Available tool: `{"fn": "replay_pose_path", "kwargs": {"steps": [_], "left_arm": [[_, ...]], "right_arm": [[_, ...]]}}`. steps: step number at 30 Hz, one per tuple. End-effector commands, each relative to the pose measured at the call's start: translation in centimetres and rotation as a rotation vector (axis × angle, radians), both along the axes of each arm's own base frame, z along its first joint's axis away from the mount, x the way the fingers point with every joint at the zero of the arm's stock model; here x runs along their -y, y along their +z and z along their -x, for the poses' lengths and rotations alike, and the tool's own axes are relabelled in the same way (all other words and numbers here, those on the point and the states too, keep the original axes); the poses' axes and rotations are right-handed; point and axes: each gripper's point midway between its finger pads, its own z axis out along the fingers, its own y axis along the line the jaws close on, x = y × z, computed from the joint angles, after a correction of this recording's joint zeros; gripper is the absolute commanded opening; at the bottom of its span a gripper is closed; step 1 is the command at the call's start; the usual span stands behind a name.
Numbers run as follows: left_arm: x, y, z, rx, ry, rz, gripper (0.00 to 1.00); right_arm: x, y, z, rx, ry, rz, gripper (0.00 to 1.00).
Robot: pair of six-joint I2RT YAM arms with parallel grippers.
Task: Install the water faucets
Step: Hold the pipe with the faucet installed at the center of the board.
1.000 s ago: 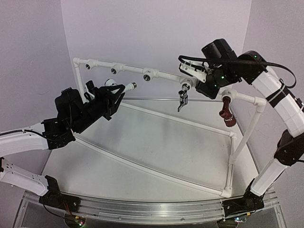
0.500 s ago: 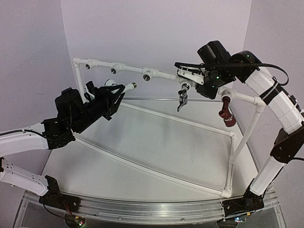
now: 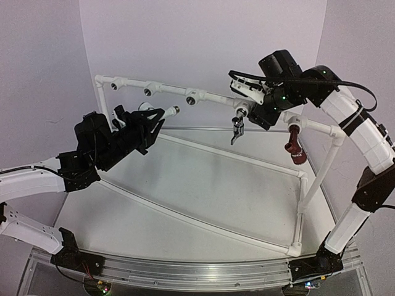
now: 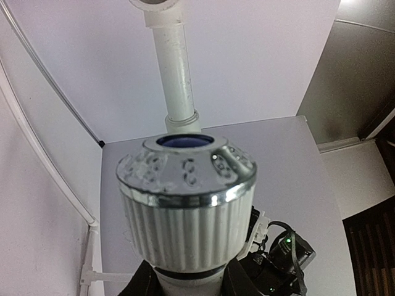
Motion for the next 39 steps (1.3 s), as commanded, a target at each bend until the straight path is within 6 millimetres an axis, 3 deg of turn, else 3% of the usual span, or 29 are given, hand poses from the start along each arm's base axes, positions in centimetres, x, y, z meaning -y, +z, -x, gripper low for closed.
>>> {"fn": "replay_pose_path", "kwargs": {"steps": [1, 3, 5, 7, 10, 15, 26, 39], "left_arm": [[-1.0, 3.4, 0.0, 0.049, 0.023, 0.077, 0.0], [-1.0, 3.4, 0.0, 0.05, 0.023, 0.076, 0.0], [-0.8, 3.5, -0.1, 0.053, 0.02, 0.074, 0.0], [-0.8, 3.6, -0.1, 0.055, 0.017, 0.074, 0.0], [-0.8, 3.7, -0.1, 0.055, 0.018, 0.077, 0.0], [-0.6, 3.8, -0.4, 0.048, 0.02, 0.085, 0.0], [-0.4, 2.7, -1.9, -0.042, 0.066, 0.191, 0.0], [0.7, 4.1, -2.8, -0.003, 0.073, 0.236, 0.0]], "right_arm": [[0.8, 3.1, 0.5, 0.084, -0.026, -0.074, 0.77], [1.3, 2.9, 0.2, 0.098, -0.044, -0.042, 0.71], [1.1, 3.0, 0.2, 0.098, -0.032, -0.041, 0.57], [0.7, 3.2, 0.3, 0.099, -0.019, -0.046, 0.29], [0.2, 3.1, 0.4, 0.102, -0.005, -0.023, 0.01], [-0.3, 4.3, 0.0, 0.13, -0.021, -0.063, 0.0], [-1.4, 4.6, 0.1, 0.13, 0.012, -0.145, 0.0], [-2.5, 4.8, 0.4, 0.103, 0.037, -0.206, 0.0]]}}
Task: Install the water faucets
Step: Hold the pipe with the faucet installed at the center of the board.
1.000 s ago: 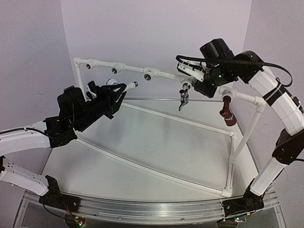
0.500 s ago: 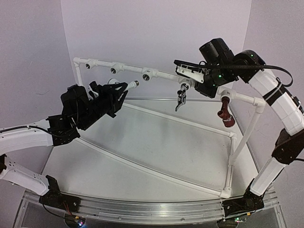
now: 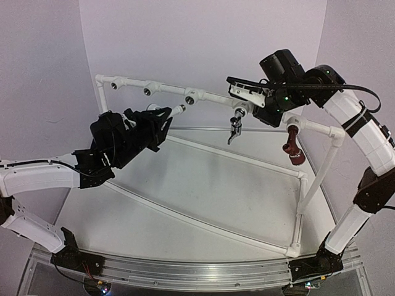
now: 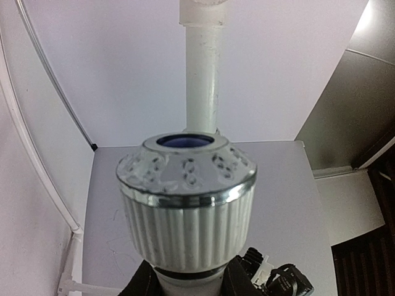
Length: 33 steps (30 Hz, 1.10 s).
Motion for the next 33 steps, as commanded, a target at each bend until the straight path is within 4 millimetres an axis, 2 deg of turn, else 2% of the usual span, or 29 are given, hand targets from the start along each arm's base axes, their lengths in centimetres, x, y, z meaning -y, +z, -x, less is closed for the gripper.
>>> {"fn": "replay_pose_path", "kwargs": {"steps": [1, 6, 14, 19, 24, 33], "left_arm": [[-0.8, 5.3, -0.3, 0.077, 0.036, 0.132, 0.0], [0.0, 5.1, -1.1, 0.049, 0.051, 0.154, 0.0], [0.1, 5.0, -0.6, 0.05, 0.114, 0.162, 0.0], [0.8, 5.8, -0.2, 0.092, 0.119, 0.18, 0.0], [0.9, 6.2, -0.3, 0.115, 0.153, 0.18, 0.0], [2.2, 6.2, -0.5, 0.119, 0.163, 0.188, 0.0]], "right_arm": [[-2.0, 4.7, -0.9, 0.085, -0.065, -0.298, 0.0], [-2.1, 4.5, -1.0, 0.078, -0.076, -0.308, 0.0], [-2.8, 4.6, -0.7, 0.068, -0.066, -0.328, 0.0], [-3.2, 4.6, -0.7, 0.07, -0.064, -0.33, 0.0], [-3.9, 4.8, -0.3, 0.071, -0.048, -0.336, 0.0], [-5.0, 4.7, 0.7, 0.057, -0.015, -0.34, 0.0]]}}
